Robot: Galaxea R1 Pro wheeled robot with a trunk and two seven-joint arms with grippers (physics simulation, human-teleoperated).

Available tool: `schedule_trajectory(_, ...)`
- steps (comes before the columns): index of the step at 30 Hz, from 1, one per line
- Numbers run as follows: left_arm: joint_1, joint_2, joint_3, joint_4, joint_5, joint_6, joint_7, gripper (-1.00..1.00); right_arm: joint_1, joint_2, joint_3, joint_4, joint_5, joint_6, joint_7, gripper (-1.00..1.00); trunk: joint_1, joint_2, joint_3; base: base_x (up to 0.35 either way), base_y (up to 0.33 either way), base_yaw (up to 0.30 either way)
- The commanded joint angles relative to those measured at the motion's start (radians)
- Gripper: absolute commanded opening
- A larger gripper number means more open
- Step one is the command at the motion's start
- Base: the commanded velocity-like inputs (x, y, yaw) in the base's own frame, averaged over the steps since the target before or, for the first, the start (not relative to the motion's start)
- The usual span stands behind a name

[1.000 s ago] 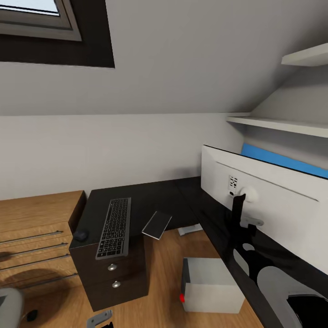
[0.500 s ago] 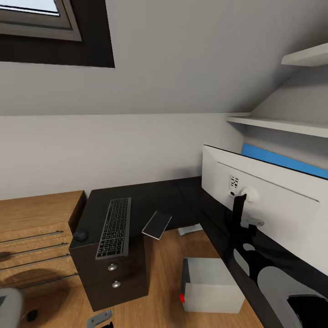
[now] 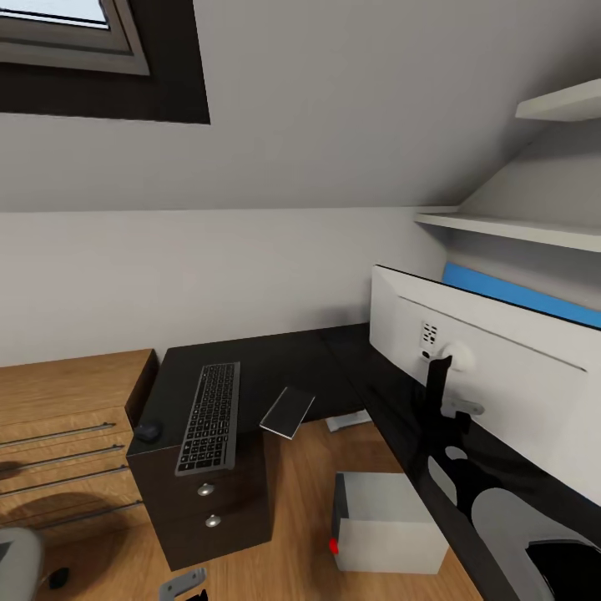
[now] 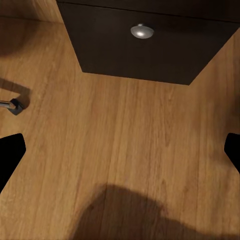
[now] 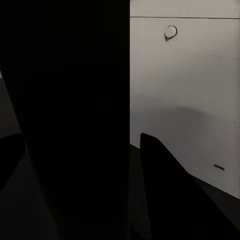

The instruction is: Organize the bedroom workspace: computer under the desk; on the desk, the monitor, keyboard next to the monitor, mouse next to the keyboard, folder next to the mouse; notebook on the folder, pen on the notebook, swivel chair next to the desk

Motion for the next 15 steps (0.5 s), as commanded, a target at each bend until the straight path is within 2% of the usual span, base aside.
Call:
schedule_trajectory(1,-0.001,0.002,-0.008,-0.001,0.010,-0.005,0.008,1.00,-0.001,0.000,0.012,0.000,-0.009,-0.005,-0.002,-1.00,0.000,-0.001,-0.001,0.000,0.000,0.000)
schedule_trajectory(15,-0.001,0.003,-0.009,-0.001,0.011,-0.005,0.008,1.00,0.000,0.000,0.012,-0.001,-0.008,-0.005,0.000,-1.00,0.000,-0.001,-0.001,0.000,0.000,0.000)
